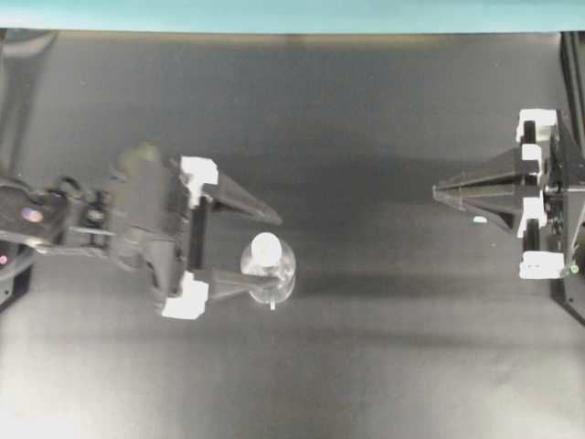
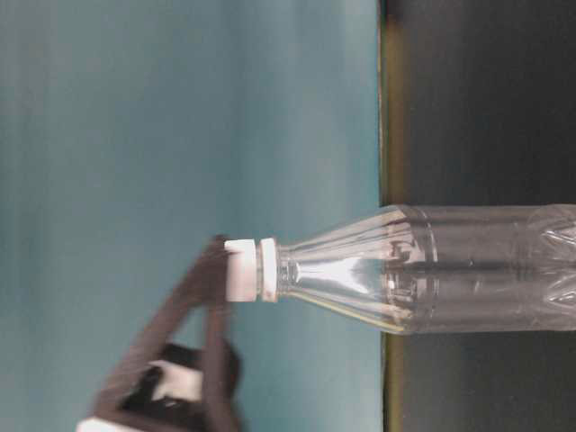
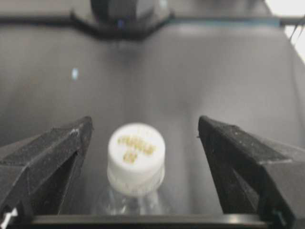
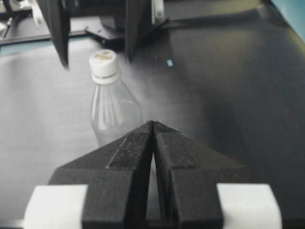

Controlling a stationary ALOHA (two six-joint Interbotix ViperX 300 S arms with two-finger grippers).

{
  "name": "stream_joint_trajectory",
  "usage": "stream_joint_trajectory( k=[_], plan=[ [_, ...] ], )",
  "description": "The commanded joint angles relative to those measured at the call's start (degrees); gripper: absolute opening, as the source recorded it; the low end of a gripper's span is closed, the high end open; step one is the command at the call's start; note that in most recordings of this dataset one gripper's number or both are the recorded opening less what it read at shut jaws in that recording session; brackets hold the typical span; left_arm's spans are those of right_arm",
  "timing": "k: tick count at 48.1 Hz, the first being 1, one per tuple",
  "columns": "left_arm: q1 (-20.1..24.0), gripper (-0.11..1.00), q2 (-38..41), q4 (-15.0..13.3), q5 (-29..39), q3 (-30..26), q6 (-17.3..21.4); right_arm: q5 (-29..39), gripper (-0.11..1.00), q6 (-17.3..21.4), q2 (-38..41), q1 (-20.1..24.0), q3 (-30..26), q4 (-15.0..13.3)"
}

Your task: Open the bottle cap by holding the bottle with the left arm and twisting the cap with the right arm.

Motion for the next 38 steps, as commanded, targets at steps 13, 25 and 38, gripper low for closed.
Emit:
stream_joint_trajectory(
  k=[13, 25, 38],
  plan=[
    [0.26, 0.96, 8.35, 0.18, -1.49, 0.18, -0.18, 1.23, 0.00, 2.11, 0.35, 0.09, -1.41, 0.18],
    [0.35, 0.98, 15.47, 0.18, -0.97, 1.67, -0.09, 1.23, 0.00, 2.64, 0.44, 0.26, -1.41, 0.18],
    [0.44, 0.98, 16.79, 0.18, -0.70, 3.08, -0.18, 1.23, 0.00, 3.25, 0.53, 0.70, -1.41, 0.18]
  ],
)
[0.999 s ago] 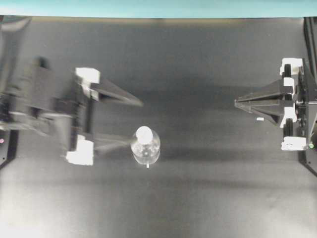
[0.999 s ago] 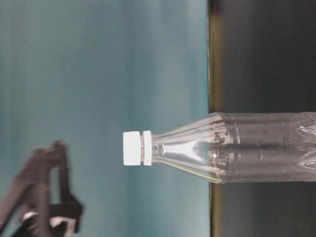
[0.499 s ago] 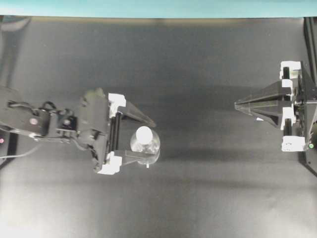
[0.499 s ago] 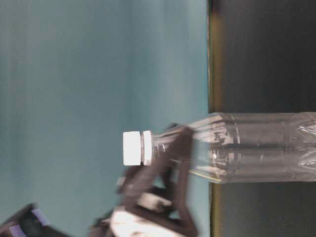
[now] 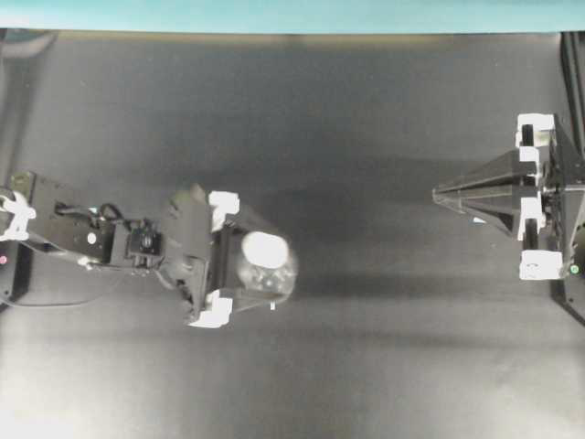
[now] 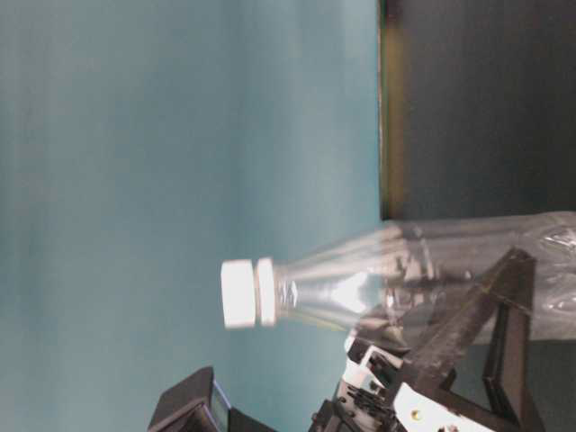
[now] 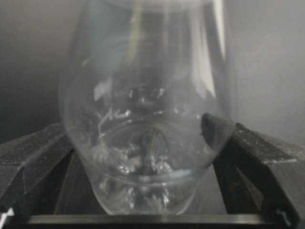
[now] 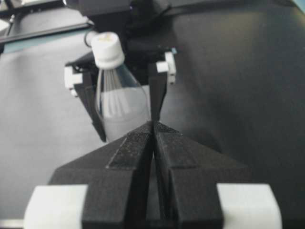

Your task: Open the bottle cap by holding the bottle with the left arm and twisting the cap with the right arm.

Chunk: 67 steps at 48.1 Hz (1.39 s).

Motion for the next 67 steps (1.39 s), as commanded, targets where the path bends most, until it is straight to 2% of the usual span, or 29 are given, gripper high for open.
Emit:
stream_joint_trajectory(
  k=[1, 13, 20, 23, 34, 40, 45, 52, 55, 58, 60, 67],
  plan=[
    [0.00, 0.98, -0.53, 0.18, -0.18, 0.00, -0.09, -0.26, 0.00, 0.53, 0.35, 0.53, -1.41, 0.18],
    [-0.26, 0.96, -0.35, 0.18, -0.44, -0.44, -0.26, -0.09, 0.00, 0.70, 0.62, 1.58, -1.49, 0.26],
    [-0.44, 0.85, -0.26, 0.18, -0.88, -0.88, 0.70, 2.20, 0.00, 0.70, 0.79, 2.72, -2.37, 0.26],
    [-0.44, 0.80, -0.26, 0.18, -1.58, -0.79, 0.79, 4.13, 0.00, 0.70, 0.97, 3.08, -3.34, 0.26],
    [-0.44, 0.80, -0.44, 0.18, -6.77, -0.26, 0.88, 14.85, 0.00, 0.70, 5.36, 4.13, -10.72, 0.18],
    [-0.44, 0.80, -0.44, 0.18, -7.12, -0.79, 0.70, 23.64, 0.02, 0.70, 11.07, 4.75, -19.16, 0.26],
    [-0.44, 0.80, -0.44, 0.18, -7.29, -1.05, 0.70, 32.52, 0.15, 0.70, 16.96, 5.01, -28.21, 0.26],
    [-0.44, 0.80, -0.35, 0.18, -7.38, -1.58, 0.62, 48.52, 0.49, 1.76, 26.81, 5.01, -41.40, 0.97],
    [-0.44, 0.80, -0.26, 0.18, -7.38, -1.76, 0.70, 55.20, 0.67, 3.96, 31.90, 5.10, -47.72, 0.88],
    [-0.44, 0.80, -0.26, 0.18, -7.38, -1.85, 0.62, 59.68, 0.79, 6.50, 36.12, 4.92, -52.65, 0.88],
    [-0.44, 0.80, -0.26, 0.18, -7.38, -2.02, 0.70, 62.40, 0.82, 8.26, 38.58, 4.83, -55.81, 0.88],
    [-0.44, 0.80, -0.18, 0.18, -7.38, -2.02, 0.62, 70.93, 0.79, 13.45, 47.02, 4.75, -67.59, 0.88]
  ],
)
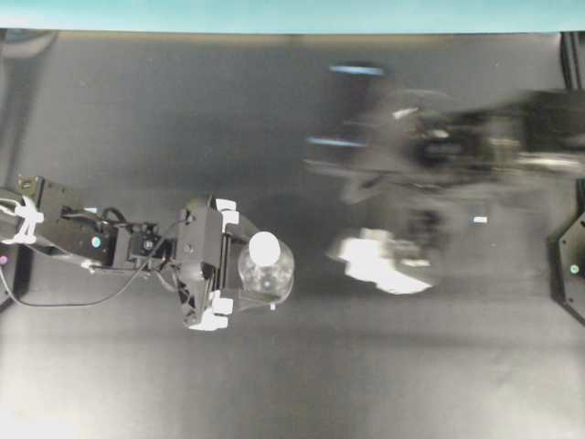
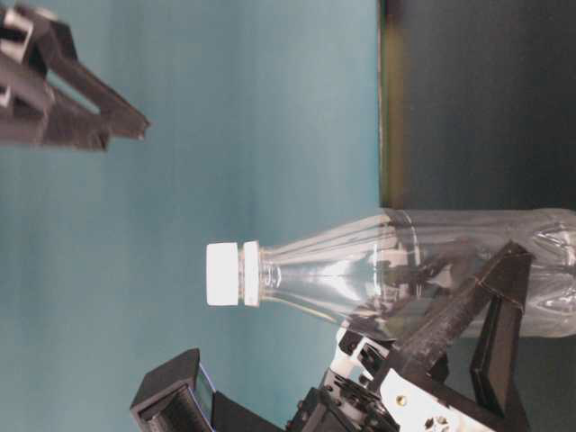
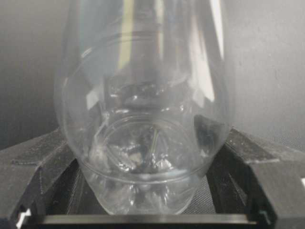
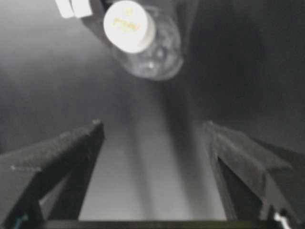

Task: Open the bottle cap by holding the bottle with the left arm and twisting the cap with the right arm.
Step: 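Swing the right gripper over to the white bottle cap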

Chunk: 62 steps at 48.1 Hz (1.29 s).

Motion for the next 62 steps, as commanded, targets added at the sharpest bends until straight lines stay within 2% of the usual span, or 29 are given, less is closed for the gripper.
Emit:
stream_joint_trajectory(
  k=[1, 13, 18, 36, 50, 62],
  plan=[
    [-0.09, 0.80, -0.35, 0.18, -0.62, -0.97, -0.18, 4.92, 0.79, 2.64, 4.48, 1.05, -7.91, 0.09],
    [0.00, 0.80, -0.35, 0.18, -0.62, -0.88, -0.26, 13.18, 0.79, 7.38, 13.36, 1.05, -20.21, 1.85],
    [-0.09, 0.80, -0.35, 0.18, -0.62, -0.79, -0.44, 14.50, 0.79, 7.56, 15.73, 1.23, -22.24, 2.11],
    [0.00, 0.80, -0.35, 0.18, -0.62, -0.70, -0.44, 14.06, 0.78, 7.47, 19.25, 2.02, -22.32, 2.11],
    [0.09, 0.80, -0.35, 0.18, -0.26, -0.88, -0.62, 13.80, 0.78, 7.47, 20.57, 3.43, -22.85, 3.43],
    [0.18, 0.80, -0.35, 0.18, -0.26, -0.88, -0.62, 13.62, 0.78, 7.12, 20.57, 2.46, -22.41, 1.76]
  ],
)
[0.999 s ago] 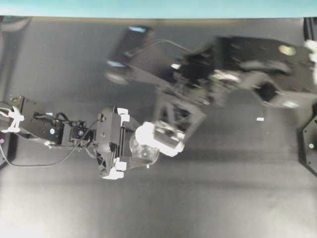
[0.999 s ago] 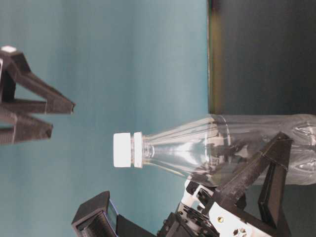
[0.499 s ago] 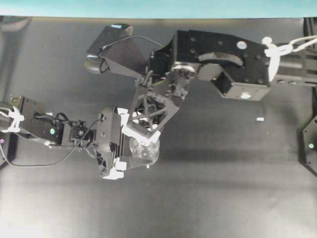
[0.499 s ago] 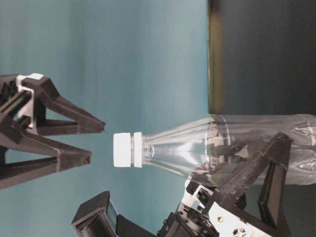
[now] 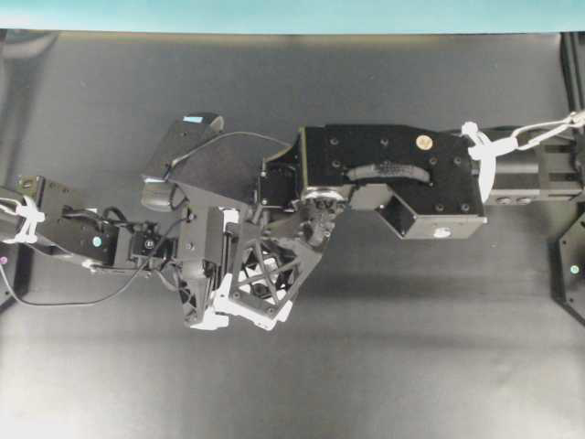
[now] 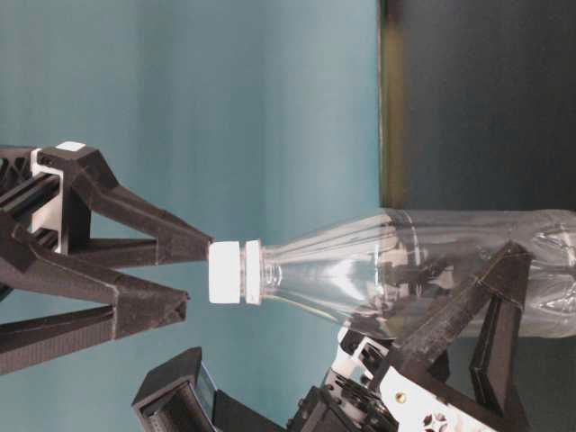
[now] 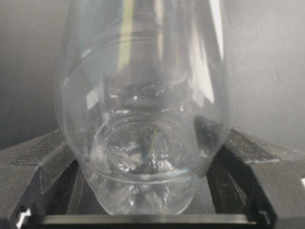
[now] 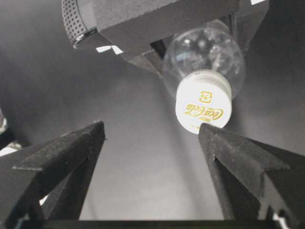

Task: Open the bottle cap by holding the bottle with the left arm and twisting the cap with the right arm.
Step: 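Swing the right gripper over to the white bottle cap, then close the right gripper on the white cap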

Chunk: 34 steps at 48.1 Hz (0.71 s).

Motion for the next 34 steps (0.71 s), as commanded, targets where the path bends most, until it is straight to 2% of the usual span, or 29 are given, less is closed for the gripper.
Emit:
stream_joint_trajectory(
  k=[1, 19, 34],
  plan=[
    [-0.09, 0.80, -0.35, 0.18, -0.35, -0.88, 0.00, -0.18, 0.78, 0.00, -0.09, 0.09, -0.26, -0.88],
    [-0.62, 0.80, -0.26, 0.18, -0.35, -0.88, -0.18, 4.13, 0.78, 0.00, 0.18, 0.35, -3.60, -0.88],
    [-1.05, 0.80, -0.26, 0.18, -0.35, -1.05, -0.18, 1.14, 0.78, -1.41, 0.70, -0.35, -2.02, -0.97]
  ],
)
